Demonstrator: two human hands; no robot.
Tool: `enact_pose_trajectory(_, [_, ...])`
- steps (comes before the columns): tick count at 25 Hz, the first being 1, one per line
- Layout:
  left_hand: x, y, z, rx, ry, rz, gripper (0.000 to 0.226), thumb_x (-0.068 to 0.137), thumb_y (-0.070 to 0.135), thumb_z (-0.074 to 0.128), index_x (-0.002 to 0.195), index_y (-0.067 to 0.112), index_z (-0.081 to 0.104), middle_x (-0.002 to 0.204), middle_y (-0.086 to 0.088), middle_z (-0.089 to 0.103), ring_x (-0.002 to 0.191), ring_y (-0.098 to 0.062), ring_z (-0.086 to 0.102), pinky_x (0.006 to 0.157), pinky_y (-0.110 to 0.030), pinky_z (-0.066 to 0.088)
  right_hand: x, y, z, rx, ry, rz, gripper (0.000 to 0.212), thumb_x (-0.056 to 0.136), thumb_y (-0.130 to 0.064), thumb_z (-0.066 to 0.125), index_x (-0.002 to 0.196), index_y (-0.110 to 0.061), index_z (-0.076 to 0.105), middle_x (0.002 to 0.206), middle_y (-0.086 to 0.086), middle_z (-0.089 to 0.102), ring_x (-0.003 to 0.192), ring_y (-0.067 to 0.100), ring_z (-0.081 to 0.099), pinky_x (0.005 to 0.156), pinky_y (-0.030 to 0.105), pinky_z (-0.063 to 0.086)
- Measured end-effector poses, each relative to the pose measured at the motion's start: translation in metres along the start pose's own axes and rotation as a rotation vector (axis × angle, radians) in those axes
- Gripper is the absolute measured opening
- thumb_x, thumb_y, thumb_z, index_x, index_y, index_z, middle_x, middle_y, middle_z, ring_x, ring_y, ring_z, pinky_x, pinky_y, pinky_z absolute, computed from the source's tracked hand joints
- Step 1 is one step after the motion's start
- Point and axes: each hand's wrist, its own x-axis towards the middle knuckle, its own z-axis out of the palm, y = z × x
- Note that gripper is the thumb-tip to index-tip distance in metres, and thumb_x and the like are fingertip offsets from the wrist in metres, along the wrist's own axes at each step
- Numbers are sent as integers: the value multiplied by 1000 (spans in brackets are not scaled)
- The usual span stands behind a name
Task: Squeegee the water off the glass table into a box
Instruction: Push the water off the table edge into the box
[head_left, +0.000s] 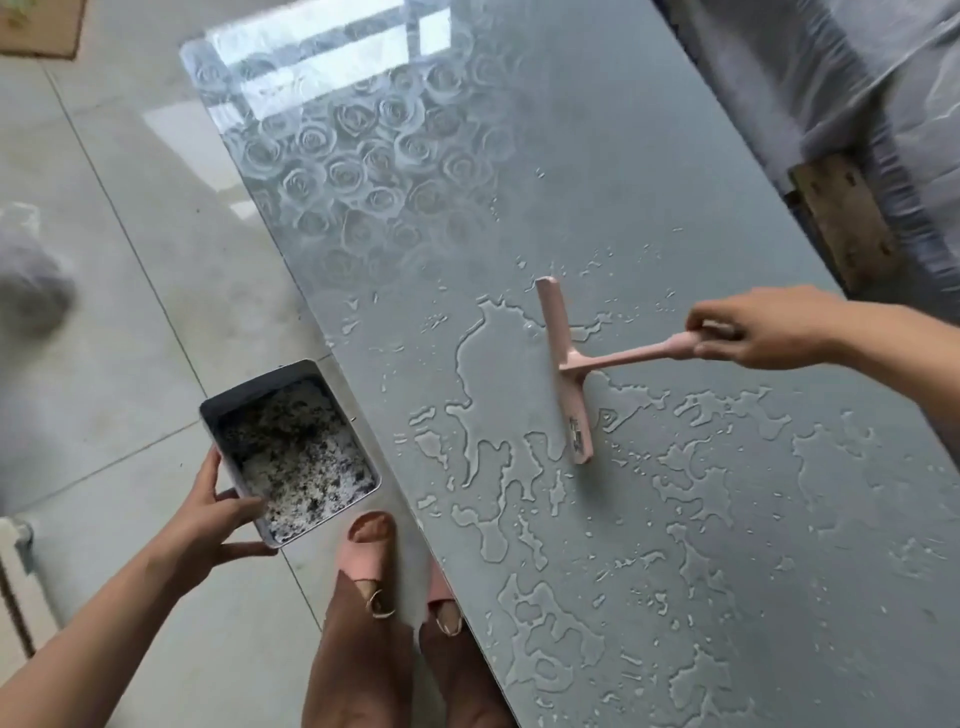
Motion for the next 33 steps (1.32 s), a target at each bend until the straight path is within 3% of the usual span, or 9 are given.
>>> enact_pose_trajectory(4, [19,-19,12,19,49,-40,94,87,-17,44,144,53,16,129,-17,54,107,-34,55,62,-50,57,11,1,7,3,47,-48,36,82,-71,37,99,-44,53,76,-12,54,73,17,50,60,28,35])
enact_pose_trajectory(9, [41,-15,31,38,48,-61,97,86,-17,44,146,51,11,133,-13,50,110,-32,53,55,-48,58,28,-28,38,43,130,-169,28,90,-56,46,108,-38,57,96,-4,68,84,25,62,64,31,43])
enact_pose_trajectory(12, [47,-20,30,28,34,-61,98,85,-17,44,145,54,12,135,-8,47,108,-29,55,54,-47,59,32,-34,52,89,179,-187,26,90,-50,51,110,-36,60,100,-5,70,87,27,63,62,31,39])
enact_pose_trajectory(15, [47,-29,27,37,1,-47,100,86,-16,44,143,58,10,132,-1,44,96,-17,58,56,-46,59,23,-22,57,124,193,-161,26,88,-52,53,108,-39,61,94,-4,71,83,28,64,60,30,37])
enact_pose_trajectory(19, [42,-34,26,2,-22,-37,100,87,-15,46,143,60,9,137,2,41,101,-17,59,58,-45,60,19,-25,57,167,121,-139,29,85,-52,53,109,-38,64,91,-2,70,84,28,64,62,31,40])
enact_pose_trajectory(23, [42,-34,24,-25,-33,-32,102,85,-16,45,142,61,9,132,1,43,100,-16,59,57,-43,60,37,-75,67,198,159,-241,30,87,-53,52,110,-37,63,99,-4,71,91,28,64,65,32,44])
enact_pose_trajectory(26, [43,-31,25,-30,-38,-30,101,85,-17,45,144,58,9,128,2,43,94,-12,58,54,-40,59,35,-77,60,191,219,-295,38,83,-60,45,107,-38,64,95,-8,71,83,27,65,60,31,43])
enact_pose_trajectory(30, [42,-31,25,-50,-56,-38,103,84,-18,46,144,58,8,129,2,43,102,-22,58,56,-43,60,24,-66,54,164,212,-254,49,76,-69,32,104,-43,62,92,-12,70,81,24,64,59,29,37])
enact_pose_trajectory(33, [41,-30,24,-53,-72,-43,105,84,-17,47,142,60,8,133,3,40,113,-28,54,60,-44,60,36,-97,57,174,192,-266,38,84,-62,41,106,-39,62,95,-9,70,87,25,63,60,29,35])
